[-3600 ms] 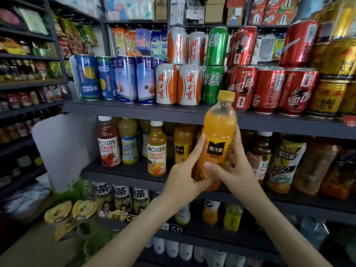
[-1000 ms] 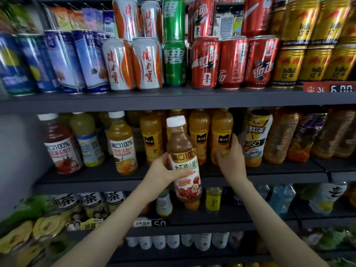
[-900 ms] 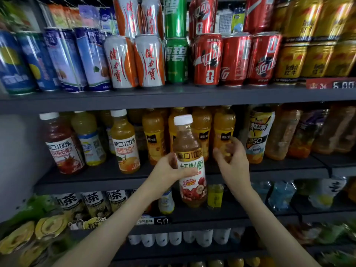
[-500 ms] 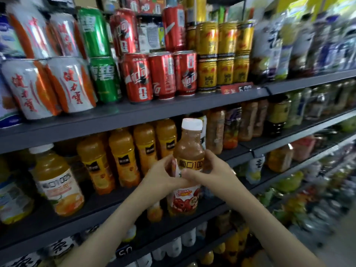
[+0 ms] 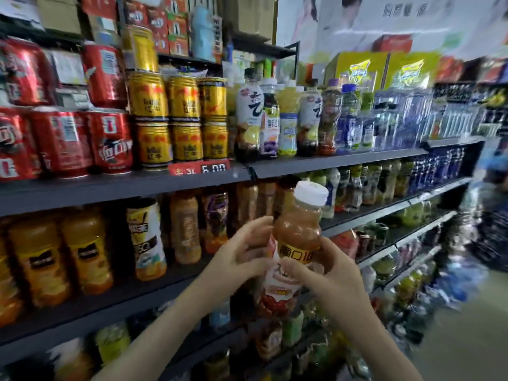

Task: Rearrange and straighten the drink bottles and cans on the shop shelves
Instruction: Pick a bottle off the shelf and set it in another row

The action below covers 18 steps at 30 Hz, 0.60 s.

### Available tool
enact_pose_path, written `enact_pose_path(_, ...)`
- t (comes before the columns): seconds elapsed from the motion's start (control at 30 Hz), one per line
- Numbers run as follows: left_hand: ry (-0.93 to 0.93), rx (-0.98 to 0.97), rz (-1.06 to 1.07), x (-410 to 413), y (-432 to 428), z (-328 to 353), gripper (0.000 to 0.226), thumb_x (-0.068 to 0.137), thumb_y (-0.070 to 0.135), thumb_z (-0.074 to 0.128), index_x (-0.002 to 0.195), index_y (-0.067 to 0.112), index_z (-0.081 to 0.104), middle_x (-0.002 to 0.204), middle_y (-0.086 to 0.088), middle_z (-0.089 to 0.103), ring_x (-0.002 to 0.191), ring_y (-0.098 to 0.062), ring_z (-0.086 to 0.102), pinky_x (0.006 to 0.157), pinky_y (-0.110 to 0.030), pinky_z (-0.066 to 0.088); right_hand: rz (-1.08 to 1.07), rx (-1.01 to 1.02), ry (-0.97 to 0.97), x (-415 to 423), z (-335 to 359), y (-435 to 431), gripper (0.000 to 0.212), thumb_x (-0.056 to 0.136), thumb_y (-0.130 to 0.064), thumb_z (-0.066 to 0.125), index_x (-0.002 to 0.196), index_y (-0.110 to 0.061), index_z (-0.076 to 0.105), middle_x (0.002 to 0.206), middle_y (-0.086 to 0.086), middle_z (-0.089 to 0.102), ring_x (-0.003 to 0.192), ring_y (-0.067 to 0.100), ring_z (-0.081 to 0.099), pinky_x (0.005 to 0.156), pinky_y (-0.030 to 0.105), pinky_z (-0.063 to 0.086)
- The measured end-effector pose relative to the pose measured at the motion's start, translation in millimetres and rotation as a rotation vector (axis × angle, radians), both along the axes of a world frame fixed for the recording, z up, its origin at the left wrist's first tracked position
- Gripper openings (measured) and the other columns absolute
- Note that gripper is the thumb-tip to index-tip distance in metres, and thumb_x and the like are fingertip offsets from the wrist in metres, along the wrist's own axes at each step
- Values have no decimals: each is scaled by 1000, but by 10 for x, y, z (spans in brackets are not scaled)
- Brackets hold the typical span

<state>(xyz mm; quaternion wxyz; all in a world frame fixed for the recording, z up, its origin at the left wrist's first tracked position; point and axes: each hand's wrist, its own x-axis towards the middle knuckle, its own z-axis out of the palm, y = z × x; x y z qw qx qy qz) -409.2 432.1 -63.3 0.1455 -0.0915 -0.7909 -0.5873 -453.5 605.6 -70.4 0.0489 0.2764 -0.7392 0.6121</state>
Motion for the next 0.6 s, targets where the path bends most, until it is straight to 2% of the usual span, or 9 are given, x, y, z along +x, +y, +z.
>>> enact_pose_path(0.07, 59, -26, 178, -245, 127, 49, 43, 90, 19, 63, 128, 31, 49, 123, 14, 58, 110, 4, 56, 98, -28, 48, -20, -4, 14, -248, 24, 248, 50, 57, -56, 73, 103, -37, 63, 92, -21, 71, 85, -1, 66, 73, 22, 54)
enact_pose_path(0.13, 100, -93, 400, -465, 147, 137, 33, 92, 20, 60, 121, 33, 52, 116, 17, 60, 99, 7, 58, 88, -22, 51, -40, -26, 14, -475, 64, 405, 55, 56, -58, 72, 105, -35, 63, 91, -23, 71, 84, -2, 66, 74, 21, 55)
enact_pose_path(0.23, 168, -196, 625, -754, 97, 358, 30, 92, 22, 60, 121, 25, 55, 112, 13, 61, 92, 9, 55, 71, -4, 41, -56, -81, 14, -813, 161, 488, 53, 55, -62, 70, 101, -35, 66, 89, -15, 73, 85, 6, 67, 79, 38, 57)
enact_pose_path(0.3, 219, -244, 733, -972, 35, 517, 32, 91, 23, 61, 123, 20, 55, 112, 11, 60, 88, 9, 54, 68, -2, 38, -42, -123, 34, -1044, 255, 478, 48, 57, -60, 71, 97, -35, 66, 88, -12, 73, 84, 9, 68, 79, 43, 57)
enact_pose_path(0.4, 277, -300, 853, -1314, -53, 738, 40, 89, 24, 64, 127, 17, 51, 120, 6, 58, 96, -2, 55, 76, -6, 39, 3, -189, 60, -1374, 413, 418, 49, 59, -54, 74, 101, -30, 67, 91, -9, 74, 86, 11, 70, 80, 46, 57)
enact_pose_path(0.5, 302, -364, 926, -1654, -149, 931, 49, 88, 28, 65, 131, 14, 46, 129, 2, 54, 112, -12, 53, 89, -22, 41, 16, -230, 110, -1688, 567, 334, 46, 58, -55, 73, 98, -31, 68, 92, -12, 74, 88, 8, 69, 82, 46, 57)
enact_pose_path(0.6, 280, -390, 997, -1968, -255, 1087, 54, 87, 33, 65, 132, 13, 44, 128, -2, 54, 113, -18, 53, 84, -23, 39, 39, -262, 140, -1987, 734, 223, 49, 56, -54, 72, 99, -30, 68, 92, -15, 74, 88, 4, 69, 83, 41, 57)
